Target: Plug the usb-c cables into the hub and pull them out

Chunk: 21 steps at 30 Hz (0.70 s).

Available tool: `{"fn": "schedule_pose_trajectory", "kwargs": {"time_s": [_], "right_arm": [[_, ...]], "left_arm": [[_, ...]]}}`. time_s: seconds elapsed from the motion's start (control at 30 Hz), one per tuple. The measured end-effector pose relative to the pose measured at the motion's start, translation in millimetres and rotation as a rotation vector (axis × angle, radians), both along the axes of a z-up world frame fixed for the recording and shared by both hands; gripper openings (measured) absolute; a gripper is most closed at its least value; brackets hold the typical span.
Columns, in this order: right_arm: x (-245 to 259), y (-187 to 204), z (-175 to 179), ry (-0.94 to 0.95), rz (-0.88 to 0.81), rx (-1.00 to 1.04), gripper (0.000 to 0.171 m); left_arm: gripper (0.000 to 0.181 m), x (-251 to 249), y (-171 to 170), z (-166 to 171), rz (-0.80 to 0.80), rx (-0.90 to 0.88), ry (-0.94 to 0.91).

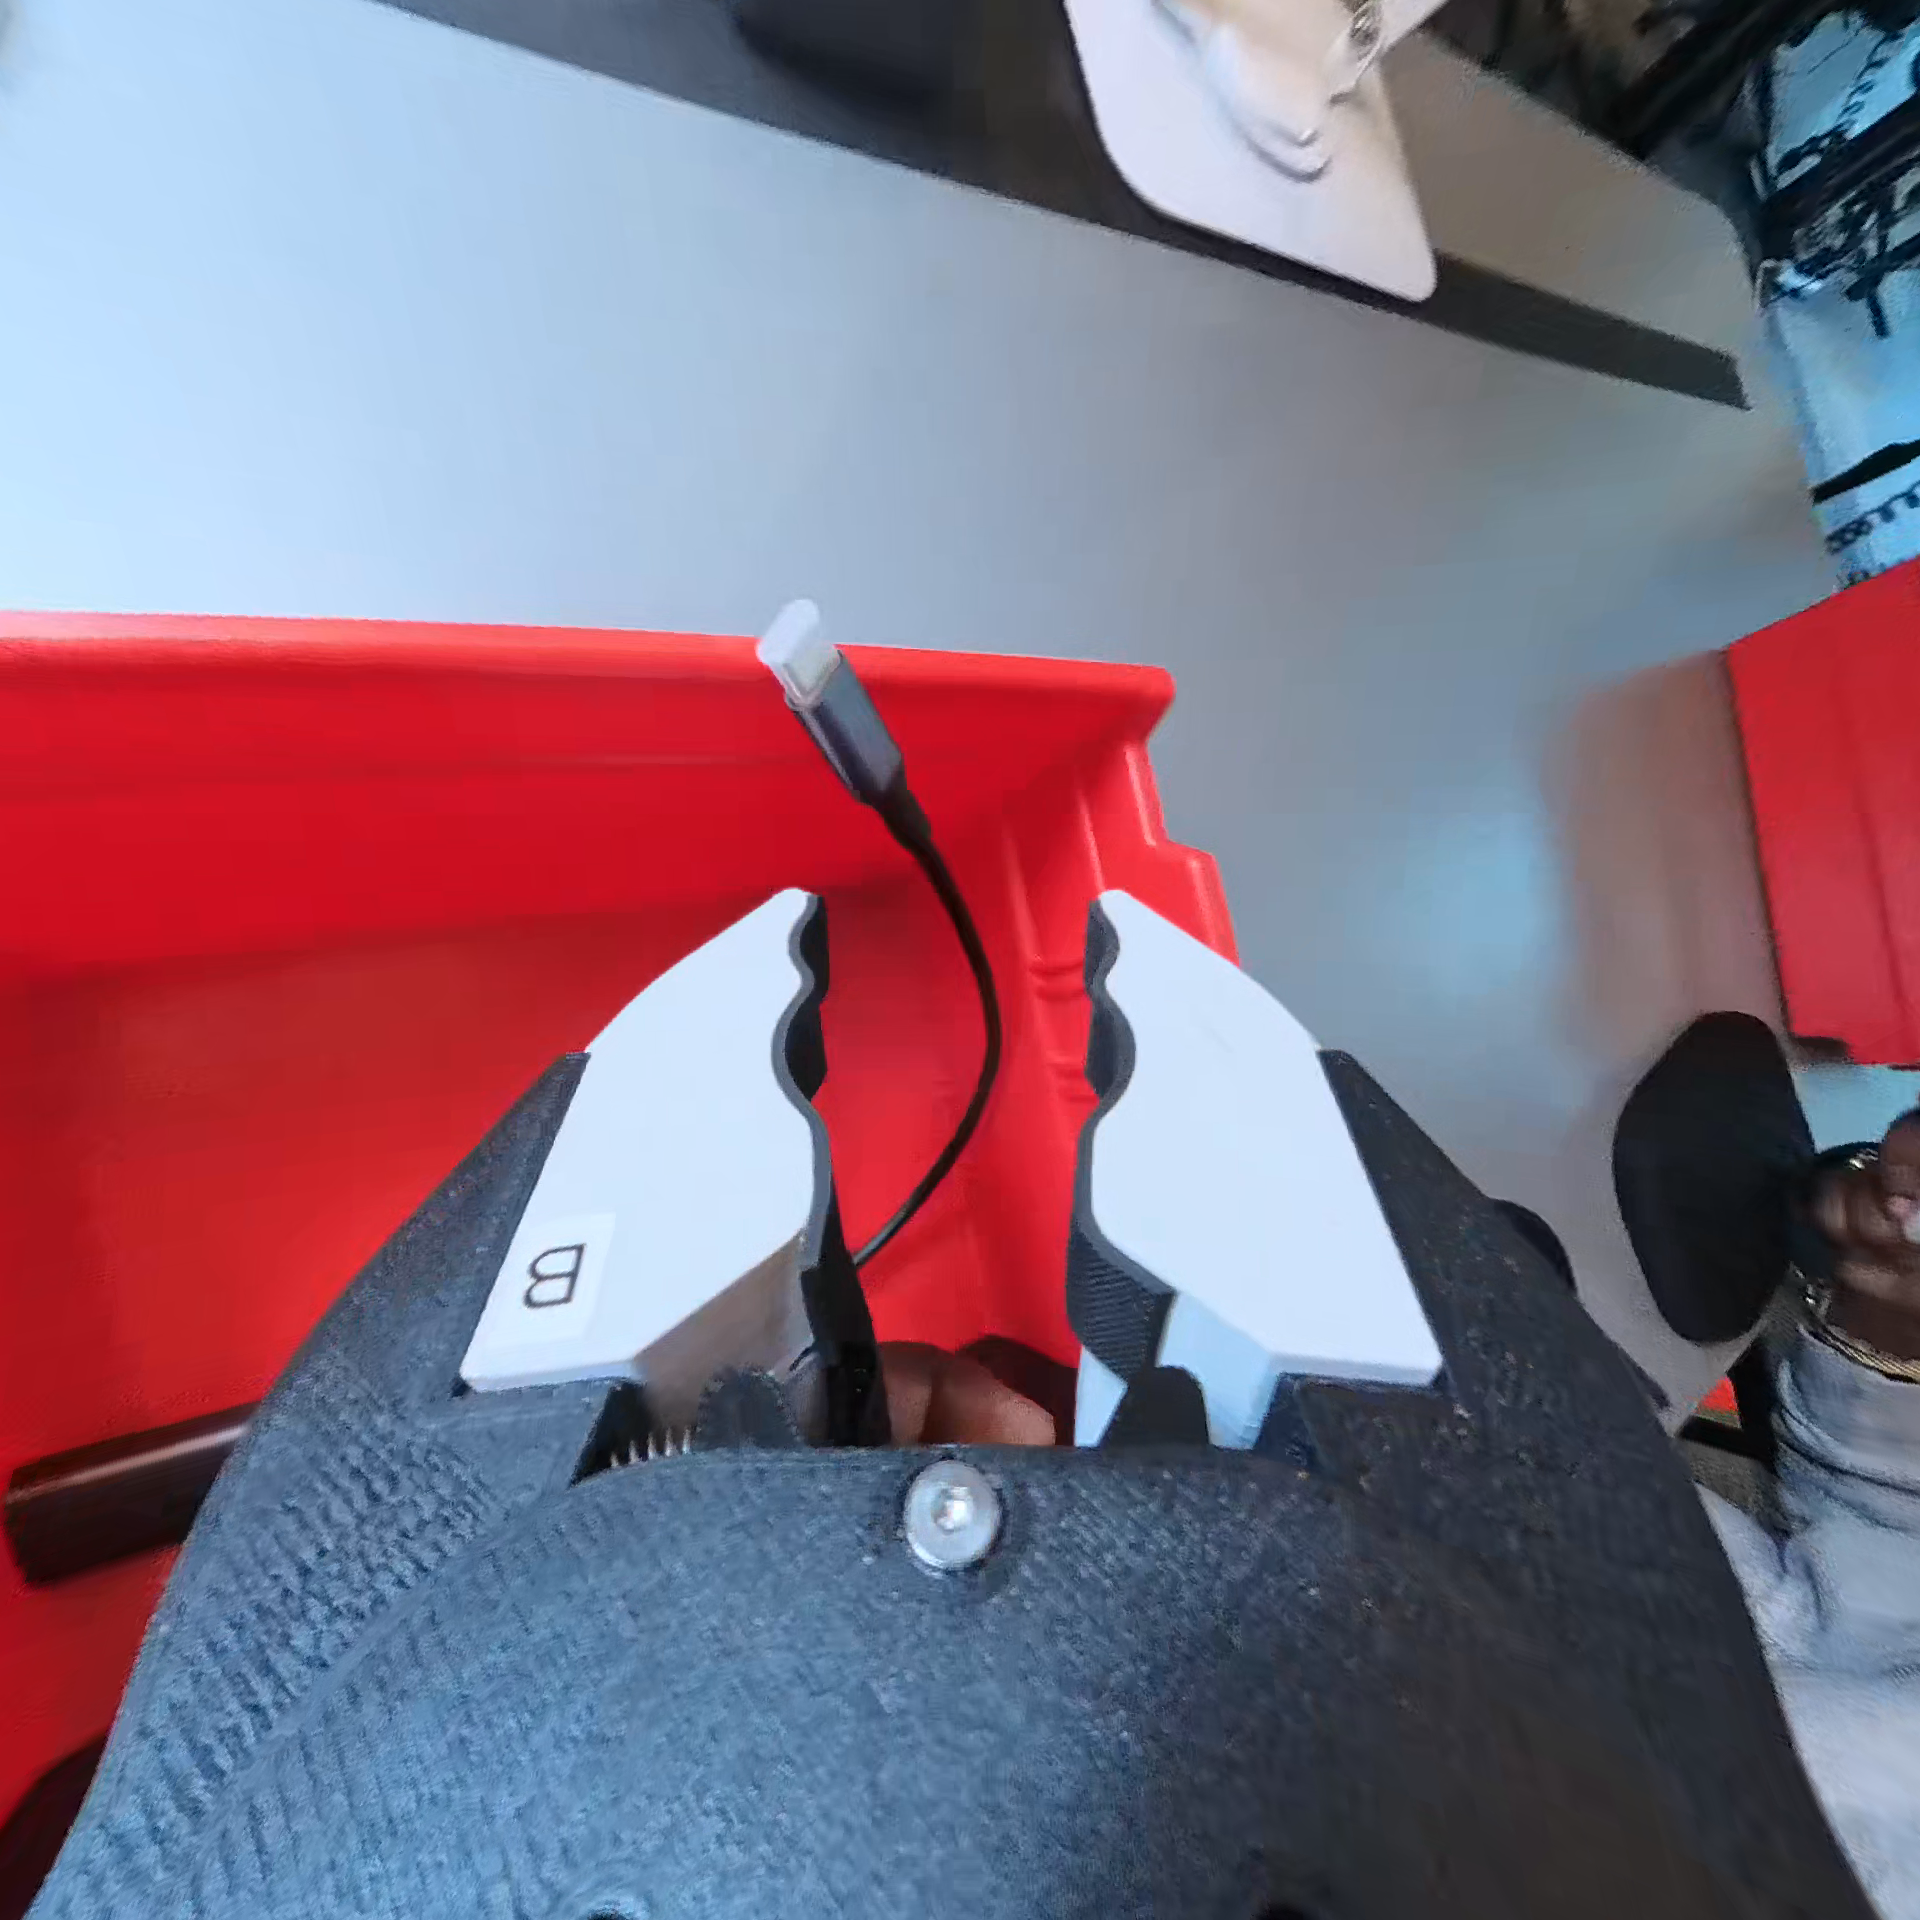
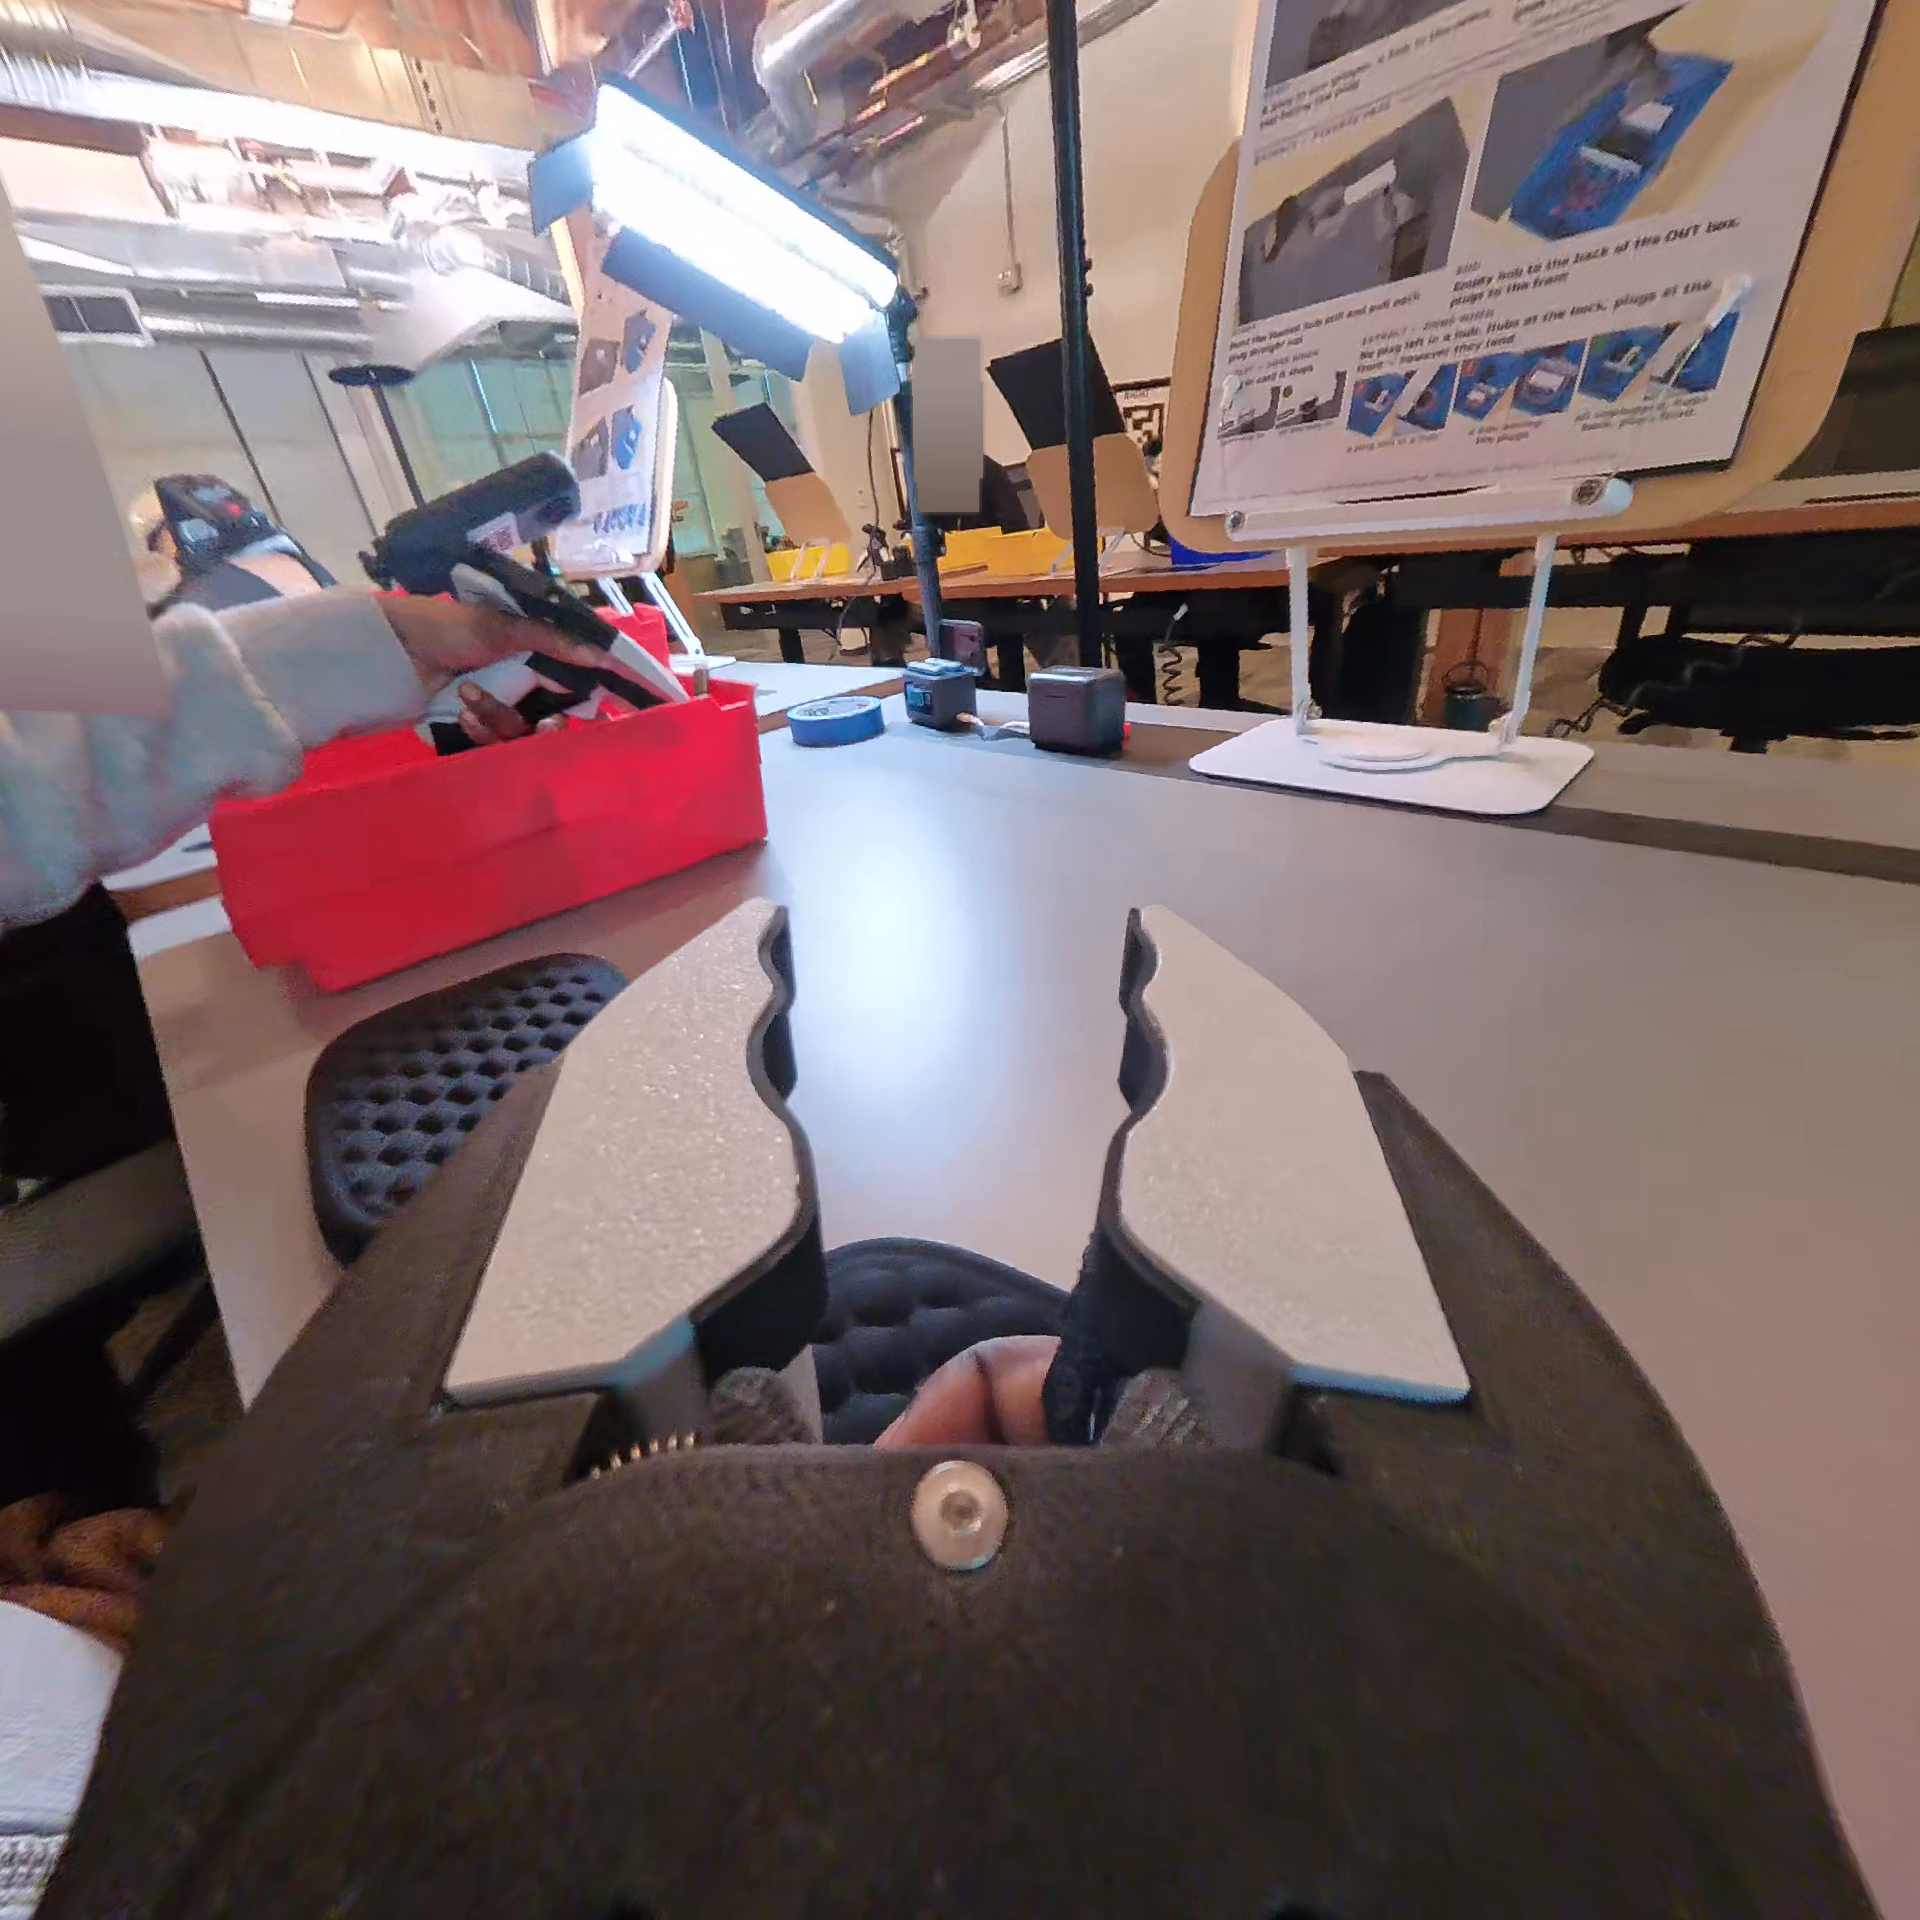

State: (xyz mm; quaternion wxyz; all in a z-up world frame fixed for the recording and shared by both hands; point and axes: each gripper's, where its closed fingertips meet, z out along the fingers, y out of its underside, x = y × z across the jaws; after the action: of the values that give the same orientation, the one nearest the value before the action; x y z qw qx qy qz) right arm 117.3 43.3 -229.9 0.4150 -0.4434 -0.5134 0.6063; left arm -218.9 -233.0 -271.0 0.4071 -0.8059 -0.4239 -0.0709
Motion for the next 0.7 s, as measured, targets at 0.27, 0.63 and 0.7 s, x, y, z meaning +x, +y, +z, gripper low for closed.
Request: {"fn": "schedule_pose_trajectory", "kwargs": {"time_s": [0.27, 0.63, 0.7], "right_arm": [[-2, 6, -1, -0.013, 0.003, -0.063, 0.055], [4, 6, 4, 0.02, -0.035, -0.028, 0.05], [2, 0, 2, 0.007, -0.036, 0.031, 0.05]], "left_arm": [[0.007, 0, 12, -12, -0.093, -0.116, 0.046], [0.004, -4, -25, 159, 0.082, -0.076, 0.626], [0.004, 7, -26, 205, 0.104, 0.016, 0.731]]}}
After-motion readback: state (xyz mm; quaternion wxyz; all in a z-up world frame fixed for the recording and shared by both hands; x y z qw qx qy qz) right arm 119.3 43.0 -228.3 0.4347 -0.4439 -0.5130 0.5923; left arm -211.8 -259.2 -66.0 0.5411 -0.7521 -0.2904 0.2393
